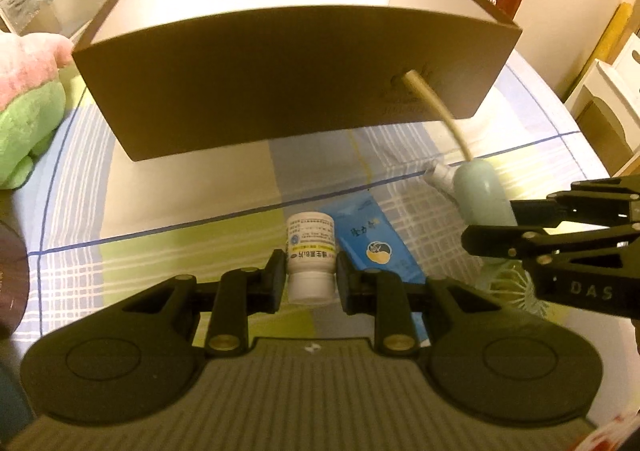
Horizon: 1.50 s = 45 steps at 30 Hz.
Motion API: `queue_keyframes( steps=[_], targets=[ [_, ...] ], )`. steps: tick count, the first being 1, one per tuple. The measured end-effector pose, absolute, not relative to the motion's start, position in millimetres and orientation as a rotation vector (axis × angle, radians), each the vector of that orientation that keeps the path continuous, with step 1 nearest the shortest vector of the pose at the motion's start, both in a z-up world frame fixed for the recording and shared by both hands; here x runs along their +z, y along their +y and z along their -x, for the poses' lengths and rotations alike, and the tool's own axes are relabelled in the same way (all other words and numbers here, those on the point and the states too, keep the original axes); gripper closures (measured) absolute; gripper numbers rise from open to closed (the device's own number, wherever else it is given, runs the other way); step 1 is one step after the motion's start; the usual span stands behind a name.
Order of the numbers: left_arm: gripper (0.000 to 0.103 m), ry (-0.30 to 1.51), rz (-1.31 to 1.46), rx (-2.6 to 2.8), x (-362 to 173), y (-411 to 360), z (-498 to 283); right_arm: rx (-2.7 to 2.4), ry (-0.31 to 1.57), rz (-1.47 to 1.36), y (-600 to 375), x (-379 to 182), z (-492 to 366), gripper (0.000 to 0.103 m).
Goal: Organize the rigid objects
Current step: 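Grasp the white pill bottle with the left tool while the right tool grasps the mint fan, then lift the pill bottle and mint fan with both tools over the brown box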
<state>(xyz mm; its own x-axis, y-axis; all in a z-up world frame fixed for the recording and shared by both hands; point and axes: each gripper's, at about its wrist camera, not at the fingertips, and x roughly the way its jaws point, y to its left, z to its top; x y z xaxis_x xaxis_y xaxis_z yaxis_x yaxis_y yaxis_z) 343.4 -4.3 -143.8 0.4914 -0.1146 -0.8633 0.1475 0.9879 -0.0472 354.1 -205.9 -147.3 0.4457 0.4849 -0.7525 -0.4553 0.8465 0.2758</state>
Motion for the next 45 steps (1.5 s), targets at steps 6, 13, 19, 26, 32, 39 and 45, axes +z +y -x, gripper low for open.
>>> queue_keyframes(
  steps=[6,13,19,26,32,39,45],
  targets=[
    [0.079,1.010,-0.035,-0.156,-126,-2,-335,0.582,0.904,-0.064,-215,-133,-345,0.070],
    [0.079,0.950,-0.034,-0.154,-100,-2,-332,0.586,0.838,-0.089,-219,-107,-344,0.070],
    [0.079,0.904,-0.032,-0.153,-79,-3,-339,0.615,0.783,-0.117,-215,-79,-352,0.070],
    [0.079,0.832,-0.034,-0.146,-49,0,-357,0.659,0.724,-0.171,-210,-45,-373,0.070],
    [0.079,0.769,-0.065,-0.137,-24,2,-381,0.668,0.651,-0.173,-208,-15,-399,0.070],
    [0.079,0.722,-0.078,-0.130,-6,2,-420,0.615,0.572,-0.164,-211,9,-439,0.070],
    [0.079,0.736,-0.080,-0.121,-12,5,-455,0.516,0.609,-0.136,-213,-9,-482,0.070]
  ],
)
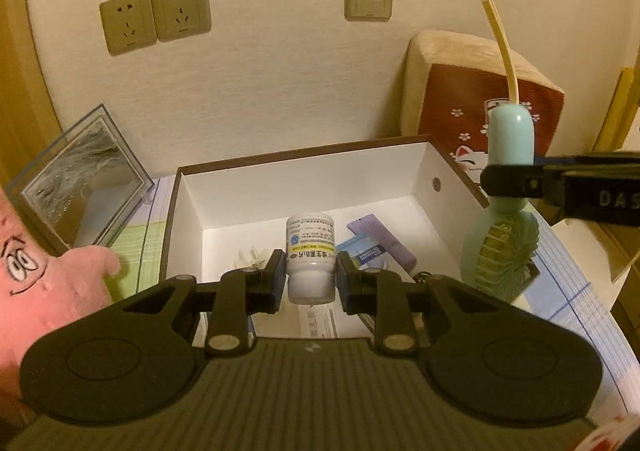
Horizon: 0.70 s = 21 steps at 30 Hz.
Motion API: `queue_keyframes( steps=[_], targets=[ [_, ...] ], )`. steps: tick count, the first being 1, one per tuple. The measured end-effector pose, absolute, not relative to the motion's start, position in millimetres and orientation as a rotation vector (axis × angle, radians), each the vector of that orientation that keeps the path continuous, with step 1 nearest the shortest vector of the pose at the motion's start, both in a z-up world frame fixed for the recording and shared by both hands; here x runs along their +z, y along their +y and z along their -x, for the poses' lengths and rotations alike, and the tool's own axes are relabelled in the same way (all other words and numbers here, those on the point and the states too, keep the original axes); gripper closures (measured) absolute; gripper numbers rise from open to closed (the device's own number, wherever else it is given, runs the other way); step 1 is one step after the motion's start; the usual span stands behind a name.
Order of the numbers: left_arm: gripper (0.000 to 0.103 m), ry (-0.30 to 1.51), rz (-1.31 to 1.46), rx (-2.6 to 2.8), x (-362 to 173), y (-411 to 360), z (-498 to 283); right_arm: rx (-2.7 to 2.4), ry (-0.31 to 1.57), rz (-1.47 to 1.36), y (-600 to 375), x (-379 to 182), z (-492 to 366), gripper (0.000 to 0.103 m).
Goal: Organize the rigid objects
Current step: 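Lift the pill bottle and mint fan with both tools over the brown box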
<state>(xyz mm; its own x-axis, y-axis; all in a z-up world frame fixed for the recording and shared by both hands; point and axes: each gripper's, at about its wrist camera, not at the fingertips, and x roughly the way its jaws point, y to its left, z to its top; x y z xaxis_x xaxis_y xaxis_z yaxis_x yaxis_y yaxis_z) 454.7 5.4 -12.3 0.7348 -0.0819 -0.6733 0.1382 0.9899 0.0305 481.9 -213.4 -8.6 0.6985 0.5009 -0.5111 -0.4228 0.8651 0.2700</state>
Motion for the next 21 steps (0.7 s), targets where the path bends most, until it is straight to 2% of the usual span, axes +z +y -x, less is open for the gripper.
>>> queue_keyframes(
  steps=[15,20,21],
  targets=[
    [0.079,0.858,-0.090,-0.097,-64,9,-502,0.390,0.834,-0.007,-200,-79,-532,0.070],
    [0.079,0.890,-0.095,-0.095,-74,8,-511,0.347,0.790,0.041,-194,-84,-541,0.069],
    [0.079,0.895,-0.095,-0.093,-75,7,-512,0.343,0.780,0.041,-195,-82,-543,0.066]
  ],
)
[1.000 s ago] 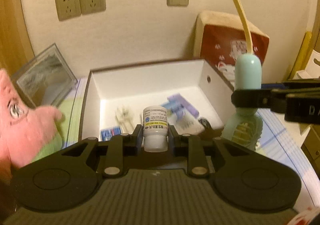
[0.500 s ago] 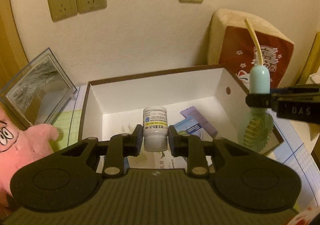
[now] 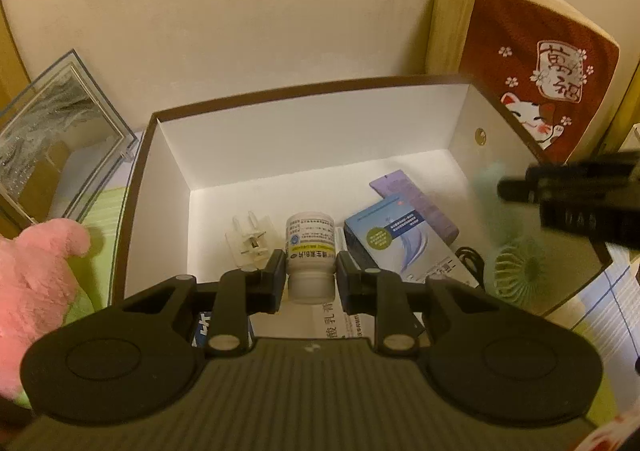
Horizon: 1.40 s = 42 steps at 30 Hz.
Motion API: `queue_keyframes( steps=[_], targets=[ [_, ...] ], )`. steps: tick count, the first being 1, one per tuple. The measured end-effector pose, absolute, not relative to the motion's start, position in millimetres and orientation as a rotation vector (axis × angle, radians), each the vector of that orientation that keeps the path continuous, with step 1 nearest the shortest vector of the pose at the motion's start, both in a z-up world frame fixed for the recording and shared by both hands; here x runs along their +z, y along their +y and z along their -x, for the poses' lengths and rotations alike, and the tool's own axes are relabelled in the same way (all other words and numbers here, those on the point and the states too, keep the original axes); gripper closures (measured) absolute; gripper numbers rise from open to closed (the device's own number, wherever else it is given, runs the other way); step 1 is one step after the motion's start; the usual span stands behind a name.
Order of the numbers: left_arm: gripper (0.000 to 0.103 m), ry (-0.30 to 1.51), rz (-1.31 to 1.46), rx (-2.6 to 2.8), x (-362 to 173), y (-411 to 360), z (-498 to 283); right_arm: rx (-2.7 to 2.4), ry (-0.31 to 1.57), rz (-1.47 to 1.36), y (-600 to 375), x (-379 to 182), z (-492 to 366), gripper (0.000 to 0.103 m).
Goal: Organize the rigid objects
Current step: 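Lift the pill bottle and mint fan with both tools over the brown box, then open both tools to drop the pill bottle and mint fan into the box, then withdraw both tools from the brown box back over the table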
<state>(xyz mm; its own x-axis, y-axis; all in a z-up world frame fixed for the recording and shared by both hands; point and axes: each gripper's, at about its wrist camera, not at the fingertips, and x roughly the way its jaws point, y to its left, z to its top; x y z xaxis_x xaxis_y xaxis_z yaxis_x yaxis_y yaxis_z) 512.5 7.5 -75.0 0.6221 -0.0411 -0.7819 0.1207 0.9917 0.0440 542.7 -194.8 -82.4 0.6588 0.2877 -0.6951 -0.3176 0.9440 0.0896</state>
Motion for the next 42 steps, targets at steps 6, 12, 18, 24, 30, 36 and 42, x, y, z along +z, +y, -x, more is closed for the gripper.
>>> queue_keyframes(
  steps=[6,12,18,24,30,36,42],
  targets=[
    [0.079,0.904,-0.096,-0.093,-80,7,-518,0.376,0.772,-0.029,-205,-77,-540,0.047],
    [0.074,0.871,-0.114,-0.097,-78,3,-523,0.404,0.813,-0.065,-210,-82,-536,0.047],
    [0.052,0.834,-0.115,-0.085,-66,5,-522,0.425,0.811,-0.090,-216,-78,-527,0.046],
    [0.052,0.848,-0.080,-0.081,-60,15,-513,0.441,0.809,-0.106,-221,-75,-515,0.045],
    [0.052,0.868,-0.065,-0.060,-55,22,-499,0.449,0.807,-0.118,-225,-71,-503,0.045],
    [0.052,0.866,-0.057,-0.055,-47,22,-486,0.454,0.798,-0.127,-228,-66,-492,0.045],
    [0.052,0.855,-0.052,-0.049,-37,21,-470,0.455,0.785,-0.132,-231,-60,-480,0.045]
  ],
)
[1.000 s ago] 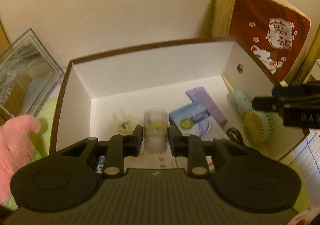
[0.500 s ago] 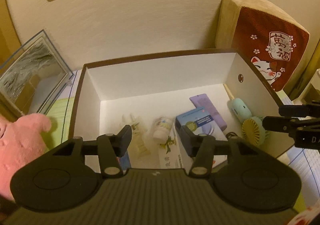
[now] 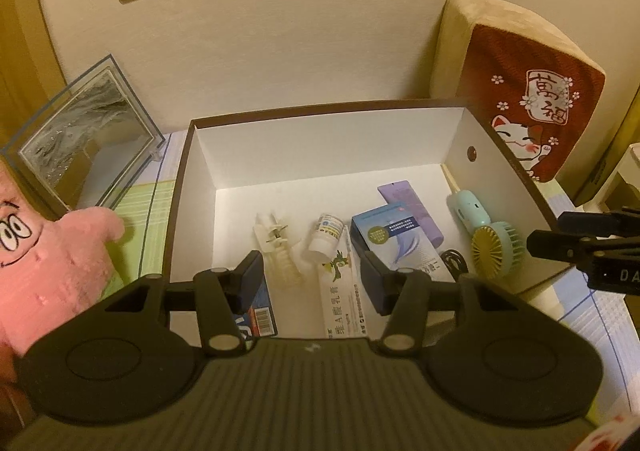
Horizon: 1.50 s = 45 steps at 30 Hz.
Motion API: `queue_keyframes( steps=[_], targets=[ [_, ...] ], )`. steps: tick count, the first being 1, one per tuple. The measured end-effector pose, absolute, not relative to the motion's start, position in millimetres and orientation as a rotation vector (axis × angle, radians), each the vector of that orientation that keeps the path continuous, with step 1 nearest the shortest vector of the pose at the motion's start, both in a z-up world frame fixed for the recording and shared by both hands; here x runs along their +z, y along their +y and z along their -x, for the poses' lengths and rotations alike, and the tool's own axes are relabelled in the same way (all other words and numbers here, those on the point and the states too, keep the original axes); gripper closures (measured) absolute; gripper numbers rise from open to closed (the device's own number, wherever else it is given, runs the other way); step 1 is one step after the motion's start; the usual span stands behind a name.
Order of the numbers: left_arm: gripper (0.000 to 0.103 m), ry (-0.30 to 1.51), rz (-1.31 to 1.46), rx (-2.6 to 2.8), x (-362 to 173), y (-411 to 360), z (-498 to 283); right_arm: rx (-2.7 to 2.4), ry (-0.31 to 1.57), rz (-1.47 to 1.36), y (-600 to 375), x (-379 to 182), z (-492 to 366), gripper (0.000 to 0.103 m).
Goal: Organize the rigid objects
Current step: 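Withdraw both tools from the brown box back over the table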
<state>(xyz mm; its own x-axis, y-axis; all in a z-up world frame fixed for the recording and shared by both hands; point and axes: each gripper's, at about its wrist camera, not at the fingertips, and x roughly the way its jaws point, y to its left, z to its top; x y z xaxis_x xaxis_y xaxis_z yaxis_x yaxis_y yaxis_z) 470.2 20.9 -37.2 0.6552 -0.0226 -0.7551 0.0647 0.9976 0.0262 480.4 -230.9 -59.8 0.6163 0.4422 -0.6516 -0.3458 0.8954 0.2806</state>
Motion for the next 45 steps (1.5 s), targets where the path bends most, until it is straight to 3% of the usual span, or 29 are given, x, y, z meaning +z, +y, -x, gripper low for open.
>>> queue_keyframes(
  steps=[20,45],
  targets=[
    [0.051,0.840,0.051,-0.013,-13,27,-388,0.485,0.770,-0.190,-255,-49,-411,0.045],
    [0.051,0.904,0.102,-0.044,-29,7,-291,0.536,0.839,-0.217,-268,-62,-321,0.045]
  ],
)
